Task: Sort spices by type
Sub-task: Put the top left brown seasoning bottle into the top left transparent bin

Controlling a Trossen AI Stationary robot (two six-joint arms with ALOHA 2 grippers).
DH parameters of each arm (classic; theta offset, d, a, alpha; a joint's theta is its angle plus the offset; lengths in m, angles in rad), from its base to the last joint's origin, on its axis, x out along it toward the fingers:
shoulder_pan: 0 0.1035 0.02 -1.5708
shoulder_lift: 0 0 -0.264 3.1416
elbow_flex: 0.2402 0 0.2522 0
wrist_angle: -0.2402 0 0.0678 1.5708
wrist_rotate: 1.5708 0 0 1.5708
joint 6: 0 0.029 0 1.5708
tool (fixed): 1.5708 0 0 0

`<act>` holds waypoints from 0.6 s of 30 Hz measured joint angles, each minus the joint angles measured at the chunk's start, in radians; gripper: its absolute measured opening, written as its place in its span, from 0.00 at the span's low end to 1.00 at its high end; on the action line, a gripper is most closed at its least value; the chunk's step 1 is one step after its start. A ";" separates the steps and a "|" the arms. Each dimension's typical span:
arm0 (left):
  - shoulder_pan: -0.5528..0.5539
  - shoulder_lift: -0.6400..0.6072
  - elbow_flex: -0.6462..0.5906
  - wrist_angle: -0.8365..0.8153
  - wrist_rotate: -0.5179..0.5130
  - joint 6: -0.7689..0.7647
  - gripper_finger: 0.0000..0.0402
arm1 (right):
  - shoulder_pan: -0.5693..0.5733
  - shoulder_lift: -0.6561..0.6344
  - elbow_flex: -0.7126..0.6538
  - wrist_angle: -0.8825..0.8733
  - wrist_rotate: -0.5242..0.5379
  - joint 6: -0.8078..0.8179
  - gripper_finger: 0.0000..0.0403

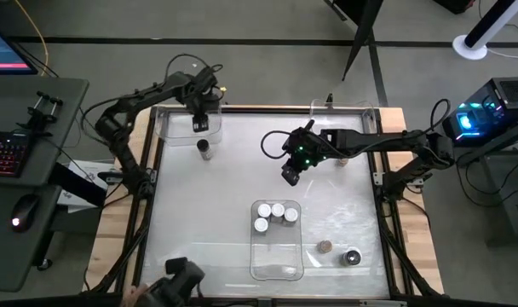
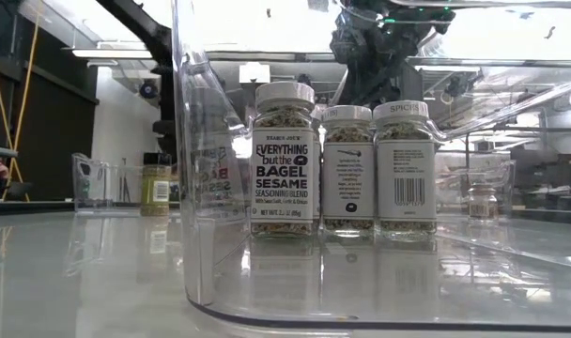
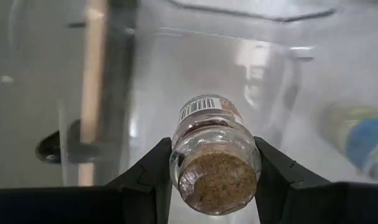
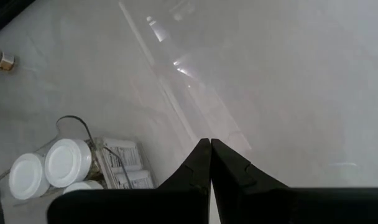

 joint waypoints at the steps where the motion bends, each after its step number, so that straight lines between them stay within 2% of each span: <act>1: -0.002 -0.034 -0.038 0.058 0.000 0.014 0.33 | 0.000 0.000 0.000 0.004 0.000 0.000 0.00; 4: -0.015 -0.099 -0.116 0.208 0.005 0.103 0.33 | -0.001 0.000 0.000 0.034 0.000 -0.001 0.00; 9: -0.001 -0.082 -0.137 0.238 -0.022 0.265 0.33 | -0.016 0.000 0.000 0.076 -0.029 -0.005 0.00; 12: 0.009 -0.039 -0.138 0.254 -0.055 0.285 0.33 | -0.024 0.000 0.000 0.079 -0.051 0.014 0.00; 18: 0.009 0.026 -0.138 0.250 -0.017 0.238 0.33 | -0.023 0.000 0.000 0.079 -0.052 0.021 0.00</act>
